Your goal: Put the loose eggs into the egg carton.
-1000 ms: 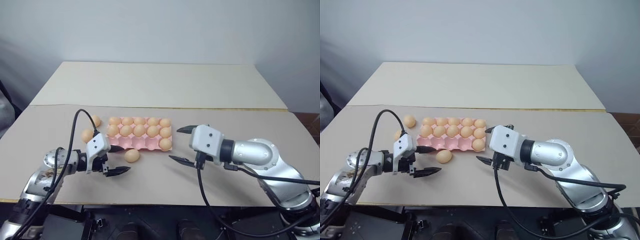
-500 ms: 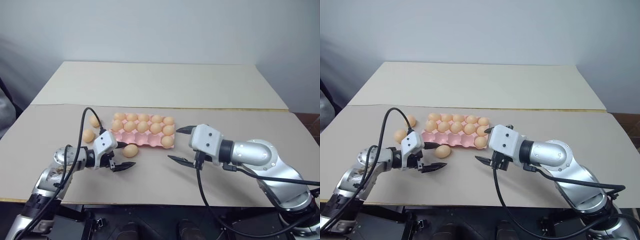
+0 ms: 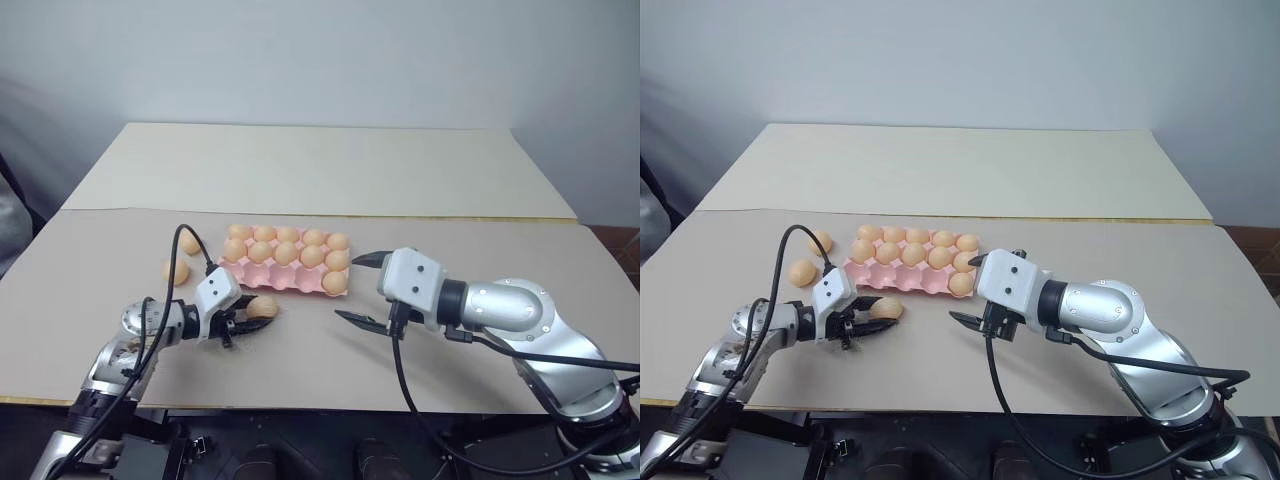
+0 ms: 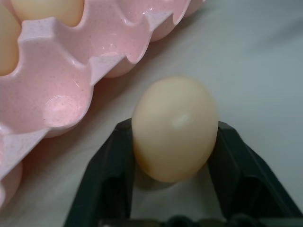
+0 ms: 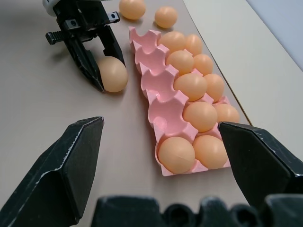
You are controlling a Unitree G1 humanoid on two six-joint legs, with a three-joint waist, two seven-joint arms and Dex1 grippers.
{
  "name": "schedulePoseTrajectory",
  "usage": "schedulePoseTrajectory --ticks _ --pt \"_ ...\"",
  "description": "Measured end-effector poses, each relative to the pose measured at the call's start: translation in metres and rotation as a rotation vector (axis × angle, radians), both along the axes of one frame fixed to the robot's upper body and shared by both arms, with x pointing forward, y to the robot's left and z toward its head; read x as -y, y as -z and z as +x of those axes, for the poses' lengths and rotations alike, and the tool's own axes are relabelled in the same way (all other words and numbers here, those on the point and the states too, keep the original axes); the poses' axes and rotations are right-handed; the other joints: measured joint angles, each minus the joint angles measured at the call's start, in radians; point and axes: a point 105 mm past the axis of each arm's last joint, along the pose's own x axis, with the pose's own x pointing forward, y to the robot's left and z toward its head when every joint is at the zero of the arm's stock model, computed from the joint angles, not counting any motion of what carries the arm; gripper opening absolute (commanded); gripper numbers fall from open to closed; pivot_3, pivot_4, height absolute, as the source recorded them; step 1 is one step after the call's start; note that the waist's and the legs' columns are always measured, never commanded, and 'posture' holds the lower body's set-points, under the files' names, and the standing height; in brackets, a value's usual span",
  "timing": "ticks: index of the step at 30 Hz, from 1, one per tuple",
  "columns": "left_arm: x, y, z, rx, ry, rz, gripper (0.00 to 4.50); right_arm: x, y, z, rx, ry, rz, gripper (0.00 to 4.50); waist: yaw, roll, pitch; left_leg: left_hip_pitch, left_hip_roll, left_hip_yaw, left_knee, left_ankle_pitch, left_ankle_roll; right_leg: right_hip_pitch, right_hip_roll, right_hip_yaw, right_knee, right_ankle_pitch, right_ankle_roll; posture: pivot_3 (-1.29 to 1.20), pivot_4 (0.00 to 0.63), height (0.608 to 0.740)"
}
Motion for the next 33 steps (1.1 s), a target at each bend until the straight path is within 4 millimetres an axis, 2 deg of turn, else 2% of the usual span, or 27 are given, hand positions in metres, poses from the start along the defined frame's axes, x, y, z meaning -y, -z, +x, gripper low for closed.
schedulePoseTrajectory --ticks 12,17,22,27,33 --pt "-0.007 0.000 -0.018 -0.049 0.095 0.008 1.68 0.001 0.002 0.000 -0.004 0.011 0.003 4.50 -0.002 0.000 0.000 0.000 0.000 0.000 0.000 0.000 0.000 0.000 0.000 0.000 0.000 0.000 0.000 0.00 0.150 0.740" --pt "0.000 -0.021 -0.023 -0.012 0.160 -0.059 1.68 0.009 -0.008 -0.004 0.005 0.006 0.012 4.50 0.001 0.000 0.000 0.000 0.000 0.000 0.000 0.000 0.000 0.000 0.000 0.000 0.000 0.000 0.000 0.00 0.150 0.740" --pt "0.012 -0.046 -0.012 0.051 0.194 -0.109 1.68 0.026 -0.008 -0.011 -0.018 0.017 -0.037 4.50 0.014 0.000 0.000 0.000 0.000 0.000 0.001 0.000 0.000 0.001 0.000 -0.001 0.000 0.000 0.000 0.00 0.150 0.740" --pt "0.030 -0.072 0.011 0.140 0.233 -0.126 1.68 0.035 -0.012 -0.015 -0.005 0.037 -0.055 4.50 0.023 0.000 0.000 0.000 -0.001 0.000 0.001 0.000 0.000 0.001 0.000 -0.001 -0.001 0.000 0.000 0.00 0.150 0.740" --pt "0.056 -0.071 0.035 0.169 0.273 -0.118 1.68 0.039 -0.013 -0.016 0.013 0.092 -0.041 4.50 0.022 0.000 0.000 -0.001 -0.001 -0.001 0.001 0.000 0.000 0.001 0.000 -0.001 -0.001 0.000 0.000 0.00 0.150 0.740"
